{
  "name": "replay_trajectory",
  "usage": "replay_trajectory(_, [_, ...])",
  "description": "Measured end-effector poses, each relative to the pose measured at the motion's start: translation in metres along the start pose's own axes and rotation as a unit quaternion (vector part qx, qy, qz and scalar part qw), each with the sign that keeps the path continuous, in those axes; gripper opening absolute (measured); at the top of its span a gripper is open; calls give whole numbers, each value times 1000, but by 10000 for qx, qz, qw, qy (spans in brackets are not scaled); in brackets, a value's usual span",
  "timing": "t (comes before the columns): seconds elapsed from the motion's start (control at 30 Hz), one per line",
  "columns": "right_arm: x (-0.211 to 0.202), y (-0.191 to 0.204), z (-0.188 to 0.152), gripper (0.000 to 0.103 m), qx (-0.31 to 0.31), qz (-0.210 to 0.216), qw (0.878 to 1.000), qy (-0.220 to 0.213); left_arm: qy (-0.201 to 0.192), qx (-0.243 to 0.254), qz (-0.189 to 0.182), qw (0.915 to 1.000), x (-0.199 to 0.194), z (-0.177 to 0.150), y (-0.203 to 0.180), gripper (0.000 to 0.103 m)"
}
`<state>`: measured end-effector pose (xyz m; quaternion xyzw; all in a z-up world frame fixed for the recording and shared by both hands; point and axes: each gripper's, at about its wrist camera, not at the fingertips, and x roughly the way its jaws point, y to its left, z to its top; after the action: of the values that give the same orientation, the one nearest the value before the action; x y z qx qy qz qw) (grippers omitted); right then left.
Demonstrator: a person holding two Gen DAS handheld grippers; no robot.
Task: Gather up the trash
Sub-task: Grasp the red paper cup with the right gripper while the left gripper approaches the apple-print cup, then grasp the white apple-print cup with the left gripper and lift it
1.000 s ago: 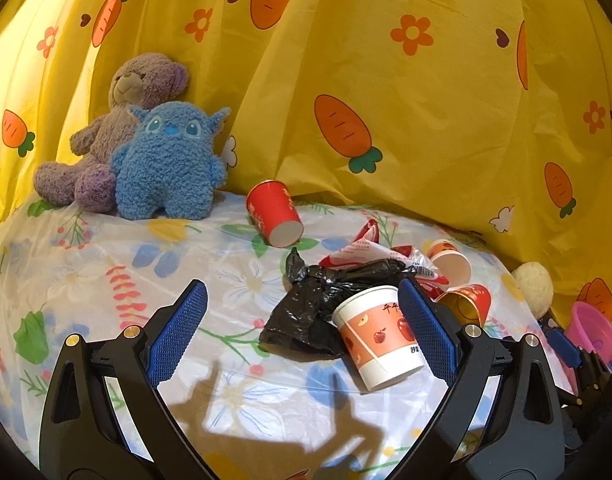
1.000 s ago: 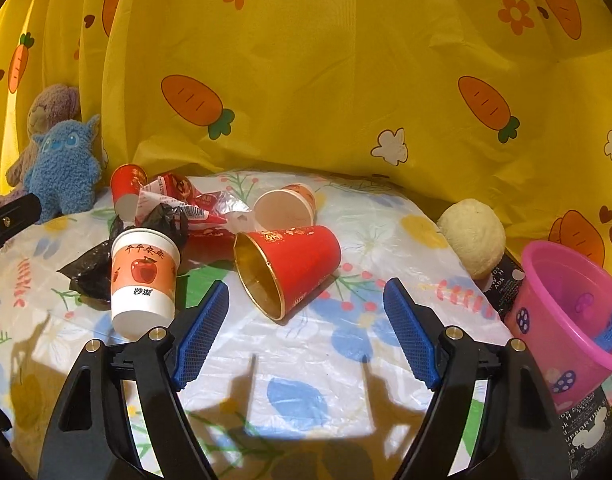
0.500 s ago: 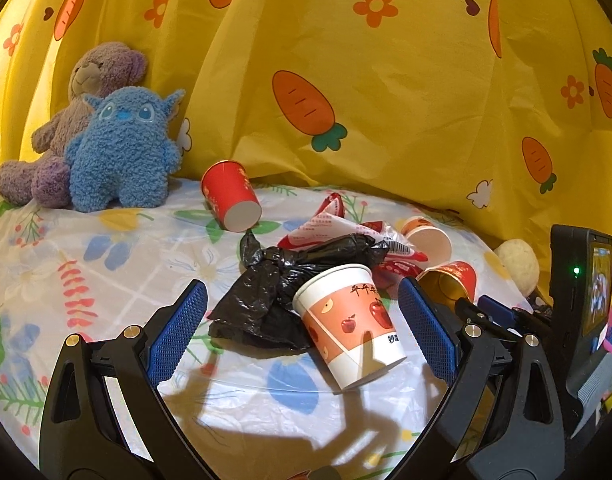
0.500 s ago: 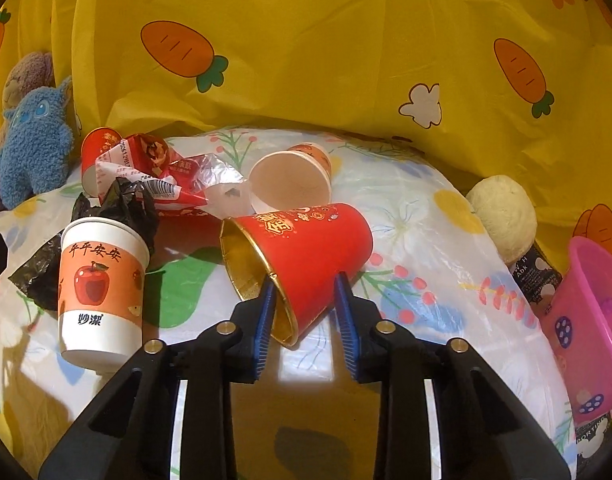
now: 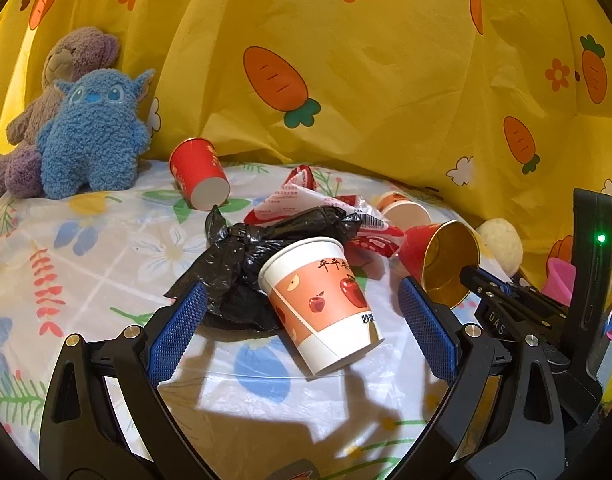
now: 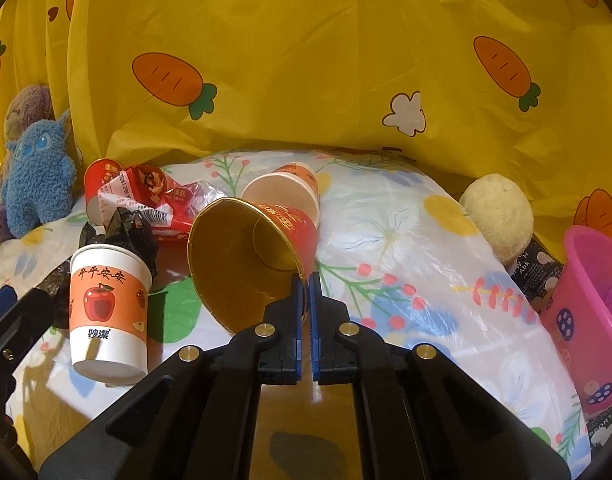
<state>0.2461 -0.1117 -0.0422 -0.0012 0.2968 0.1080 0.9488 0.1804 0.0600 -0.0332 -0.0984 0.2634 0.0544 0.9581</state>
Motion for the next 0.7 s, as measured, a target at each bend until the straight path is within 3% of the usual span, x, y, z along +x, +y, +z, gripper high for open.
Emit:
replay_trajectory(0.3, [-24,-6,-6,4,72,46,9993,-368,509,176,-60,9985,26,0,-16,94])
replay_trajectory(0.6, [-38,-13,-10,4,134,162,9989,-429,971,-193,-304,9946,49,-6,-7,82])
replay_trajectory(0.7, [-44,-16,-13,4,162,199,9987,-446,1044,-277,-396,9934,52,-6,-4,72])
